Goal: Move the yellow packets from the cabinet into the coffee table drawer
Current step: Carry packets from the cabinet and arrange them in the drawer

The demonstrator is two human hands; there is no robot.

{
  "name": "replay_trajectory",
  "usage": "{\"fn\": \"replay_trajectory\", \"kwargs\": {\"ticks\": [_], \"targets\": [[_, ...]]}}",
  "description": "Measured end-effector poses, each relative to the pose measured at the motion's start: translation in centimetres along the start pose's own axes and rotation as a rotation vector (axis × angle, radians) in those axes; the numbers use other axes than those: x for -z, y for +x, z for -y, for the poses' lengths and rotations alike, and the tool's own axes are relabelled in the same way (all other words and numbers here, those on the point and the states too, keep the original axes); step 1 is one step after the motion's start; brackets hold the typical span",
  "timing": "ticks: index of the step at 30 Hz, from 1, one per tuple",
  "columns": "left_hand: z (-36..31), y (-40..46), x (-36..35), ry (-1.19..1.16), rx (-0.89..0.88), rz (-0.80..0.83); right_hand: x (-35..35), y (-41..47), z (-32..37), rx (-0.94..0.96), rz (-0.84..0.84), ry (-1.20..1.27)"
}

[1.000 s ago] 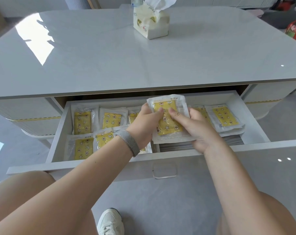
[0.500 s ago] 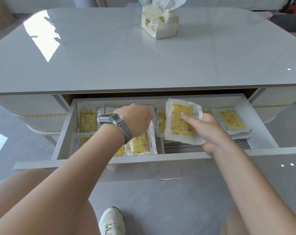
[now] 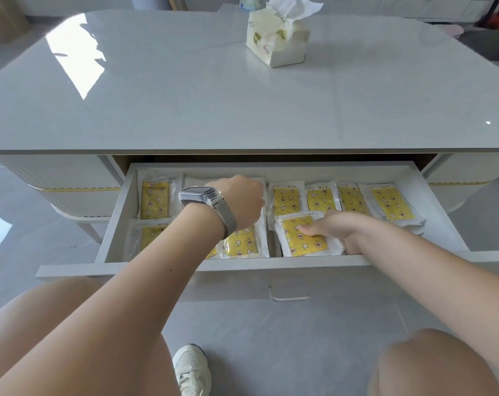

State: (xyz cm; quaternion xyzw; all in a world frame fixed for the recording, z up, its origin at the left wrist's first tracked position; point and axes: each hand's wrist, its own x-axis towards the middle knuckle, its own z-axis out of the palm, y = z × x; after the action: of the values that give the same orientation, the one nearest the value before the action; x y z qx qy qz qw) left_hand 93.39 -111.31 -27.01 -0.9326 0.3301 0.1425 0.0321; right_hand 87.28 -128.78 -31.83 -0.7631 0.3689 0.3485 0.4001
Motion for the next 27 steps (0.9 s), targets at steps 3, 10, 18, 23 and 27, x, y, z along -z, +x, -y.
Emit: {"fn": "replay_trajectory", "kwargs": {"ticks": [3, 10, 18, 23, 27], "targets": [[-0.4, 0.1, 0.4, -0.028, -0.021, -0.036, -0.1, 0.9, 0.3, -0.064, 0.088, 0.121], [-0.1, -0.1, 0.8, -0.004, -0.007, -0.068, -1.7, 3.1, 1.0, -0.072, 0.079, -0.039], [0.2, -0.3, 1.1, -0.023, 0.007, -0.057, -3.0, 1.5, 1.0, -0.031, 0.013, -0.43], [0.3, -0.4, 1.3, -0.021, 0.003, -0.06, -3.5, -0.4, 1.7, 0.034, 0.059, -0.772], [1.0, -0.7, 1.3, -0.007, 0.033, -0.056, -0.3, -1.2, 2.5, -0.026, 0.098, -0.83]]}}
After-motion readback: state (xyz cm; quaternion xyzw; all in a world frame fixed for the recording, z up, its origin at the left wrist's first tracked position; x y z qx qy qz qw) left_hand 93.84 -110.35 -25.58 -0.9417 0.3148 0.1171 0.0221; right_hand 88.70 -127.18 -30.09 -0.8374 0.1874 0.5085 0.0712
